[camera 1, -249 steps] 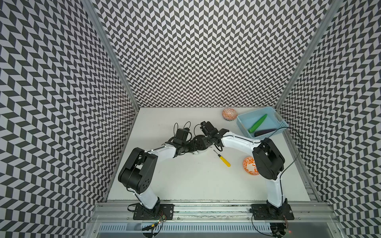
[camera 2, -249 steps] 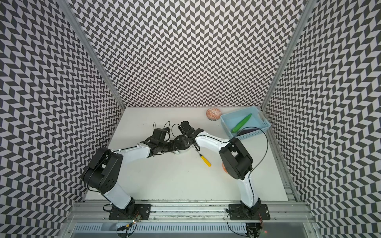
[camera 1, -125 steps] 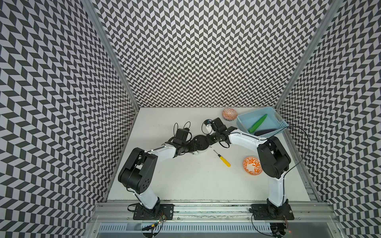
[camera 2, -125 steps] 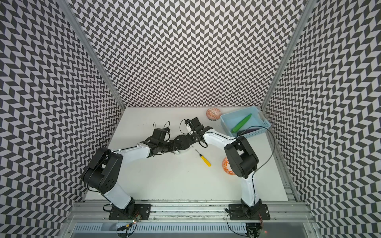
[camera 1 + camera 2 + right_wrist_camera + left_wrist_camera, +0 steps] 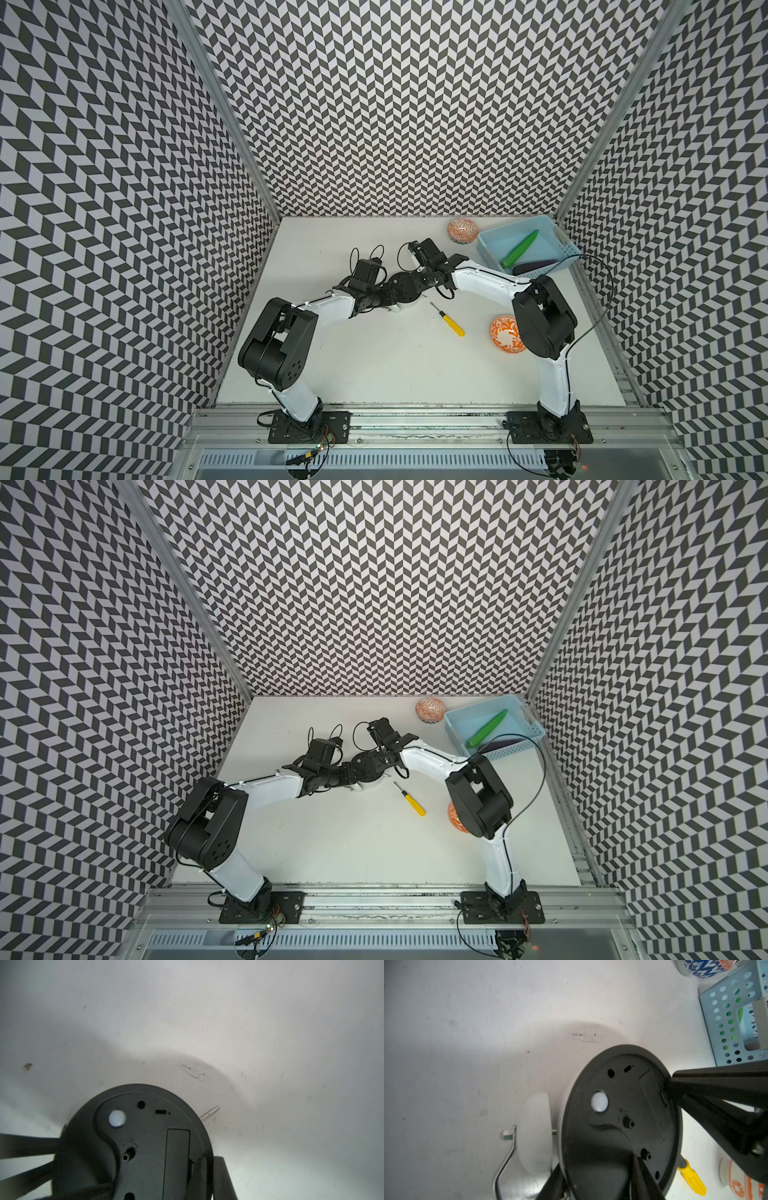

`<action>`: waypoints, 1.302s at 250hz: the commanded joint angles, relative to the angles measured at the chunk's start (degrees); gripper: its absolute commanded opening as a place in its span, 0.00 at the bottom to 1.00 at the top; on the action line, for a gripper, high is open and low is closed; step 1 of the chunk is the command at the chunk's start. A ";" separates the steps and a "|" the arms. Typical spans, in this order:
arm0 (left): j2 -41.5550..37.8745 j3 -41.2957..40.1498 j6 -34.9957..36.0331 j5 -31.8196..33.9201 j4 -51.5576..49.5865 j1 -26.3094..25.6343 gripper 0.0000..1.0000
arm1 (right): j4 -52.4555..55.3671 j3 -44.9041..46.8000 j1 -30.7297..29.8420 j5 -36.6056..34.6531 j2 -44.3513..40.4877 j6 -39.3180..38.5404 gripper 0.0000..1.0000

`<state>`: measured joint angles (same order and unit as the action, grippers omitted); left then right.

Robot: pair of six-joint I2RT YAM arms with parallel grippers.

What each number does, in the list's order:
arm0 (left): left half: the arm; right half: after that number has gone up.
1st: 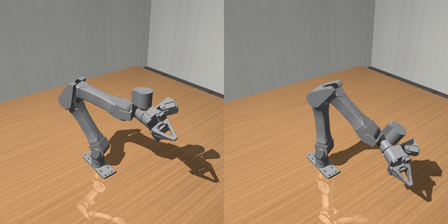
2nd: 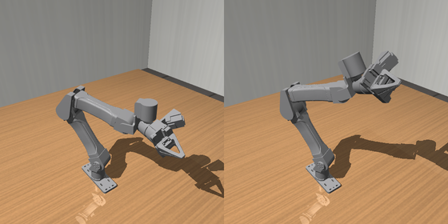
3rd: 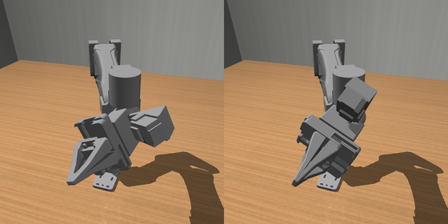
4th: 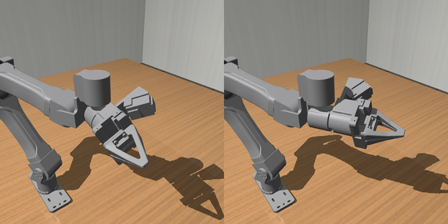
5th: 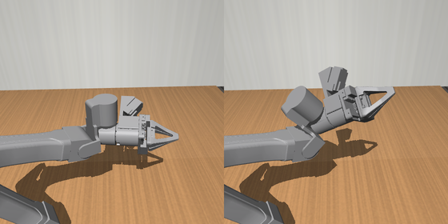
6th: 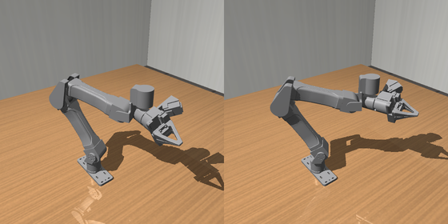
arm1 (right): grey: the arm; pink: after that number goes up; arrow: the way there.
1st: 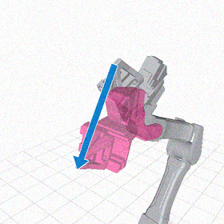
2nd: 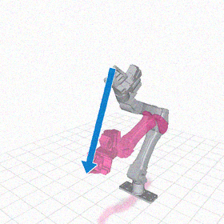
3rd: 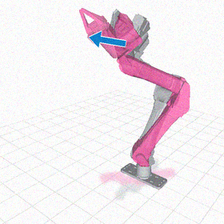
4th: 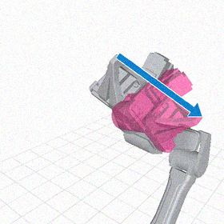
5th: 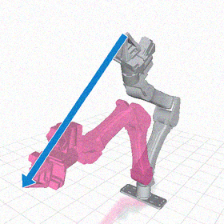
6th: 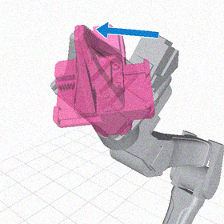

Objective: Remove the battery from the alarm
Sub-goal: Remove the cover from the alarm.

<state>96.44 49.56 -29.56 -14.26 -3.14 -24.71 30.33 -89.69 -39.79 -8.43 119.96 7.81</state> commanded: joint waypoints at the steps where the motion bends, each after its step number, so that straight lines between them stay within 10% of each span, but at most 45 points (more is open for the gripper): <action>1: 3.75 -2.97 4.69 5.64 -11.37 -1.08 0.21 | 16.43 4.42 -1.17 -9.21 12.10 -0.08 0.07; 142: 4.02 -3.22 4.34 5.47 -10.57 -0.74 0.21 | 12.33 17.56 -3.94 24.48 11.12 -3.85 0.15; 325: 1.53 -0.78 3.90 9.28 -14.32 -0.88 0.30 | 8.49 13.32 2.78 26.03 -1.49 -0.37 0.17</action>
<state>96.01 49.71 -29.98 -13.61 -4.12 -24.49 16.58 -79.68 -34.68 11.99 115.79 6.46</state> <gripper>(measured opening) 0.398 0.163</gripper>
